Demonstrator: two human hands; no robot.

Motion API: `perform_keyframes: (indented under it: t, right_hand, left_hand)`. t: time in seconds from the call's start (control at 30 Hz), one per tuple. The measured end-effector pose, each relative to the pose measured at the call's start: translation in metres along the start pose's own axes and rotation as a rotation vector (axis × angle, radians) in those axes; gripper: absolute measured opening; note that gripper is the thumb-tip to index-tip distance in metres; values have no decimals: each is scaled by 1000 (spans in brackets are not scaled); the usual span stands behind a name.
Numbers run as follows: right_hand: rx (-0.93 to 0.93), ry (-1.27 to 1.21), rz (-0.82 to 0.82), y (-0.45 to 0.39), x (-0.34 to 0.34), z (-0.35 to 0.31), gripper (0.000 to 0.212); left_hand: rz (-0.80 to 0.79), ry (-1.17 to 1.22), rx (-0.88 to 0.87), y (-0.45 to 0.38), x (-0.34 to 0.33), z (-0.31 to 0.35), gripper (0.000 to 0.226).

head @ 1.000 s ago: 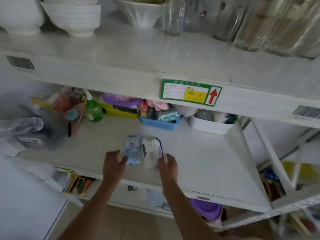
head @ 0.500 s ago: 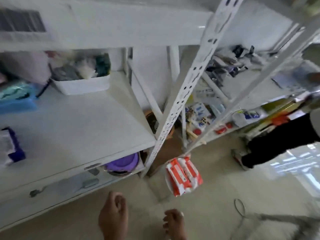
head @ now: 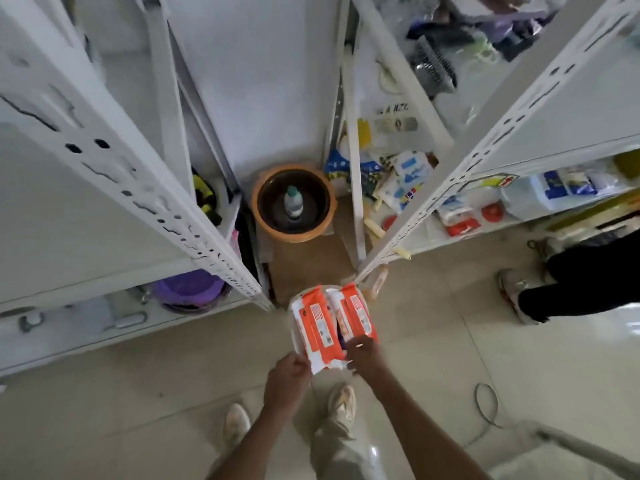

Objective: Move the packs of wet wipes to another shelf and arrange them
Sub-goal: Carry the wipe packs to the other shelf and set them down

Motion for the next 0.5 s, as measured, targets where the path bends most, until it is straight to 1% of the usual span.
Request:
perform_keyframes:
  t: [0.07, 0.13, 0.17, 0.23, 0.27, 0.33, 0.4, 0.43, 0.5]
  right_hand:
    - [-14, 51, -9, -24, 9, 1, 24]
    - [-30, 101, -6, -49, 15, 3, 23]
    - [-24, 138, 12, -60, 19, 4, 19]
    - [14, 228, 80, -78, 29, 3, 12]
    - [26, 272, 113, -86, 32, 0, 16]
    - [57, 374, 157, -103, 36, -3, 37]
    - [71, 444, 159, -125, 33, 0, 52]
    - [76, 460, 145, -137, 29, 2, 58]
    - [65, 461, 109, -157, 20, 6, 71]
  left_hand:
    - [30, -7, 55, -13, -6, 9, 16]
    - [71, 2, 89, -28, -12, 15, 10]
    - [98, -6, 104, -37, -15, 17, 12]
    - [119, -48, 115, -60, -24, 15, 24]
    - [112, -61, 123, -74, -31, 11, 33]
    - [114, -54, 142, -98, -47, 2, 55]
    - [169, -33, 181, -125, -63, -20, 74]
    - [214, -31, 202, -127, -64, -20, 80]
    - [278, -4, 231, -124, -62, -9, 82]
Point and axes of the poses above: each hand's wrist, its own y-axis away from the middle knuckle, its own x-axis out of the back of the hand, z = x × y, the point moved 9 cm from there along -y, towards the middle knuckle, and after that the axes turned 1 degree about z, right-handed, at the moved point
